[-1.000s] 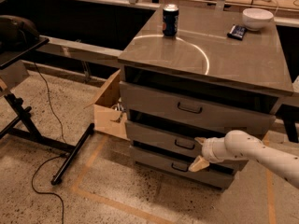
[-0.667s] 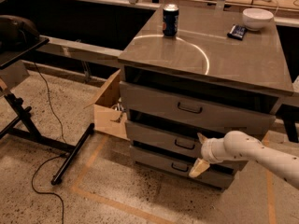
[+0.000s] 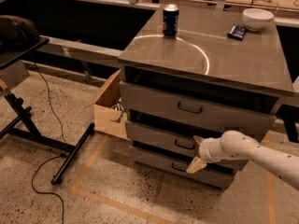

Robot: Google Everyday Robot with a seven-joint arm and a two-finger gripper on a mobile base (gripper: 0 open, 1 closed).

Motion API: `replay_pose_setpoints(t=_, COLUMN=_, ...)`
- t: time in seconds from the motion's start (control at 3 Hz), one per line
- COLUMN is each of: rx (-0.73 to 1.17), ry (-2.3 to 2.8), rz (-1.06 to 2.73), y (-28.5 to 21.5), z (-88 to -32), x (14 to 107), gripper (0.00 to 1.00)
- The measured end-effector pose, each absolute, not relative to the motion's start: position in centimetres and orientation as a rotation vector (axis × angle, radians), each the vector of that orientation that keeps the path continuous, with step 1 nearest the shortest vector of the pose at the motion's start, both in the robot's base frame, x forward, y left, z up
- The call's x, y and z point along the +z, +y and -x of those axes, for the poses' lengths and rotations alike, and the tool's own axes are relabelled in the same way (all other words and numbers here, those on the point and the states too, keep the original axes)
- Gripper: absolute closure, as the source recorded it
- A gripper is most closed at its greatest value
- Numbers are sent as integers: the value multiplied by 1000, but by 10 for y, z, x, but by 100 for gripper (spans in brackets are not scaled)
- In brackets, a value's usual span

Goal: Open middle drawer

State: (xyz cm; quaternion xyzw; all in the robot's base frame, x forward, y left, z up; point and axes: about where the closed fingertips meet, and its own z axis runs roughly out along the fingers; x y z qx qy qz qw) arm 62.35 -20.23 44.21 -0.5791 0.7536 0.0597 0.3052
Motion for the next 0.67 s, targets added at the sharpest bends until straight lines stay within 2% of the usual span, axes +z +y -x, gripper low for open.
replay_pose_setpoints(t=0.67, rx=154, ry=2006, rz=1537, y=-201, z=-623, x=439, gripper=62)
